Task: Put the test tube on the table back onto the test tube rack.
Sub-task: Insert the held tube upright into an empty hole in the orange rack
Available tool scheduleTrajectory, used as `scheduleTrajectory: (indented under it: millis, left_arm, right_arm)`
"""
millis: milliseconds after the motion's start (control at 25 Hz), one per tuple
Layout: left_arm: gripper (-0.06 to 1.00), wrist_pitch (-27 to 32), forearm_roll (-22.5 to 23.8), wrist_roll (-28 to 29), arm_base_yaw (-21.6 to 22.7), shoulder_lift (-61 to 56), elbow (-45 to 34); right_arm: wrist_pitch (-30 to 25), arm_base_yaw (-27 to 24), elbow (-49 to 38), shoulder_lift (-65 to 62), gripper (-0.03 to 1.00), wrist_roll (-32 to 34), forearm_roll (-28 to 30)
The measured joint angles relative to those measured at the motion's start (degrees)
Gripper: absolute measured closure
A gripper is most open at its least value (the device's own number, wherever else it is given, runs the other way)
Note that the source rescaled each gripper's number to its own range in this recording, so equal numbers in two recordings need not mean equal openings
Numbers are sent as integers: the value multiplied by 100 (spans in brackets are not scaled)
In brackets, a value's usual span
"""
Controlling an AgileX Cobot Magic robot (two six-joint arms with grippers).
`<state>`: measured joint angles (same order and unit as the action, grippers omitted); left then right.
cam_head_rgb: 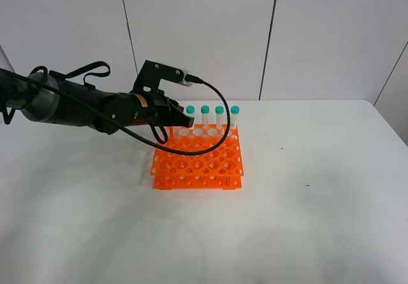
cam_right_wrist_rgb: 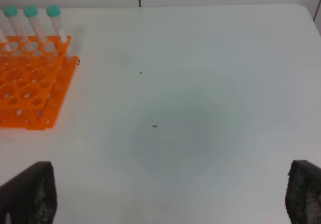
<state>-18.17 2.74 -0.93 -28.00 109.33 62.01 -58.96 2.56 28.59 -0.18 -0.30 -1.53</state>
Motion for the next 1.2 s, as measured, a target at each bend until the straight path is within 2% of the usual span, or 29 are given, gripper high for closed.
scheduleTrajectory:
  millis: [1200]
  left_arm:
    - [94, -354, -5, 211, 0, 443, 0]
  right_arm:
    - [6, 0, 0, 0, -3, 0, 0]
